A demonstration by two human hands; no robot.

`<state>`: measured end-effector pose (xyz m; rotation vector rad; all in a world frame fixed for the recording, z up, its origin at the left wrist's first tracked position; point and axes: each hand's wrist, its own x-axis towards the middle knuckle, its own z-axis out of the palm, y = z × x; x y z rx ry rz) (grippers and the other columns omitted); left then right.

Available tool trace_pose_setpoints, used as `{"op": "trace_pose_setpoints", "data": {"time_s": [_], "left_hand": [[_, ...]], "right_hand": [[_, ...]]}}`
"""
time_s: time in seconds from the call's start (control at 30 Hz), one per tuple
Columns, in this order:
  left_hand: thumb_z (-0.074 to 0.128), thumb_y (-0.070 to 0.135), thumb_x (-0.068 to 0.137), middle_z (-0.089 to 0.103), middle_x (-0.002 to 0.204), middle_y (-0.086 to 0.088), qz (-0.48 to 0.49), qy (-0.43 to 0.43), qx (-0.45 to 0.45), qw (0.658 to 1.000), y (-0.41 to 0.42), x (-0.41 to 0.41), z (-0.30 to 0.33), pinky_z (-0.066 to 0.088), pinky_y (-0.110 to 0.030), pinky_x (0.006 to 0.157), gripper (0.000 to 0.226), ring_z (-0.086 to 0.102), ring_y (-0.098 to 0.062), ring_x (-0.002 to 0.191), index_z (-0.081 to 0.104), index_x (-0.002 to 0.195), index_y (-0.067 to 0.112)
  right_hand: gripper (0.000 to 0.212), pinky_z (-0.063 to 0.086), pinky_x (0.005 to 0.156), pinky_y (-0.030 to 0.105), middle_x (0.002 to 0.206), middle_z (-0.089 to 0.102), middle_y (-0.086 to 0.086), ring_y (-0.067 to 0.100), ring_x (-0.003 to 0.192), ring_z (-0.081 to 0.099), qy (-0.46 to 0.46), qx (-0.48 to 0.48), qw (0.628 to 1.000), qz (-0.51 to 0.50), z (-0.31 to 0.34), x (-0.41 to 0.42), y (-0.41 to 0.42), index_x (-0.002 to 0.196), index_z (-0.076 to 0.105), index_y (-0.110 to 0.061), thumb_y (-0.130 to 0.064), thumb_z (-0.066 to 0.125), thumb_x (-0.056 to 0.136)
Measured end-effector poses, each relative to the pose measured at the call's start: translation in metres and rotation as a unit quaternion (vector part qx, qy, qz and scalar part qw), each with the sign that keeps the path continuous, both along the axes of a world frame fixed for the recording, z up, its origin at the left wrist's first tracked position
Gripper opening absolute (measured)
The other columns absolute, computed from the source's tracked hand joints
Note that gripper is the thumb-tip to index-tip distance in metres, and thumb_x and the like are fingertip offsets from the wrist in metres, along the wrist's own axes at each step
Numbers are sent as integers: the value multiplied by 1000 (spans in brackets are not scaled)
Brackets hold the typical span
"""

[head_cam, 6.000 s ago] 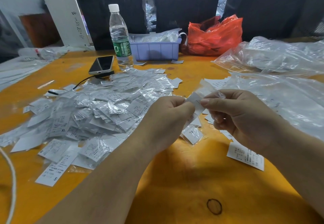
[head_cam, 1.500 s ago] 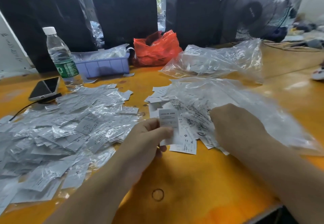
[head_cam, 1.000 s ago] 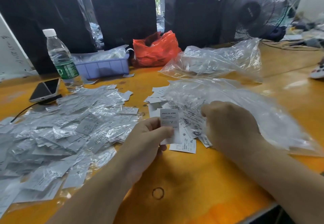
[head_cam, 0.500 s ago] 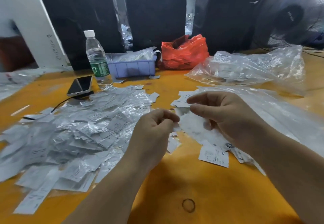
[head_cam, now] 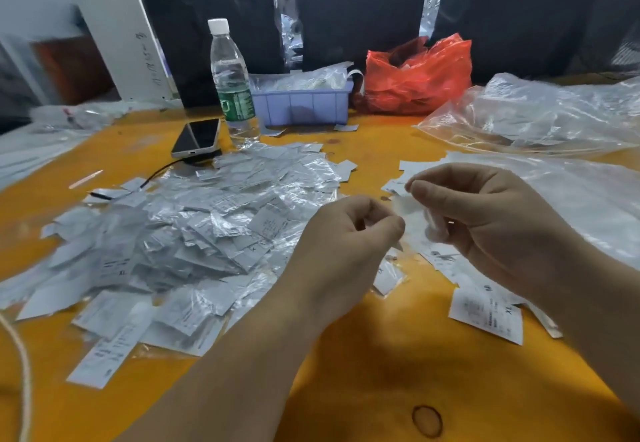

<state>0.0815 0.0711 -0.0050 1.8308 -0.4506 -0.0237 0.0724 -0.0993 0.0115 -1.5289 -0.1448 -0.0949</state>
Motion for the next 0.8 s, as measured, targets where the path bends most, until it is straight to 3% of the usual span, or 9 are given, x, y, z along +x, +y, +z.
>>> {"op": "trace_pose_setpoints", "data": {"time_s": [0.07, 0.27, 0.43, 0.53, 0.7, 0.8], "left_hand": [[63, 23, 92, 48, 49, 17, 2, 8, -14, 1000, 0, 0, 1, 32, -15, 46, 21, 39, -2, 42, 67, 75, 11], [59, 20, 93, 49, 45, 18, 31, 39, -78, 996, 4, 1, 6, 31, -23, 52, 21, 45, 2, 42, 63, 73, 14], [60, 24, 93, 47, 48, 15, 51, 13, -51, 997, 8, 2, 6, 29, -22, 50, 25, 40, -1, 40, 62, 71, 12], [65, 33, 90, 46, 52, 12, 63, -4, -34, 997, 9, 3, 5, 30, -17, 48, 30, 39, -2, 41, 62, 71, 10], [70, 38, 86, 54, 60, 14, 55, -9, -24, 998, 10, 2, 5, 34, -24, 57, 27, 45, 2, 47, 64, 71, 16], [71, 37, 86, 52, 56, 16, 46, 0, -27, 999, 10, 2, 5, 33, -24, 54, 26, 45, 2, 44, 63, 71, 17]], "right_hand": [[31, 46, 51, 26, 55, 51, 5, 15, 49, 47, 2, 8, 1000, 1, 1, 0, -2, 80, 72, -8, -29, 77, 58], [25, 46, 60, 30, 68, 54, 6, 17, 61, 49, 25, -74, 995, 54, 1, -4, -2, 76, 69, -12, -30, 74, 60], [36, 52, 61, 27, 80, 67, 9, 17, 69, 60, 38, -89, 987, 126, 1, -7, -2, 91, 66, -5, -27, 75, 64], [33, 50, 58, 27, 78, 67, 11, 19, 67, 59, 46, -95, 983, 151, -1, -8, -2, 98, 70, -9, -22, 82, 70], [23, 46, 55, 25, 70, 61, 8, 20, 63, 51, 48, -118, 980, 154, -3, -7, -2, 91, 74, -10, -25, 79, 74], [26, 43, 52, 24, 64, 57, 6, 16, 57, 48, 52, -103, 986, 117, -2, -7, -2, 84, 75, -9, -26, 77, 65]]}}
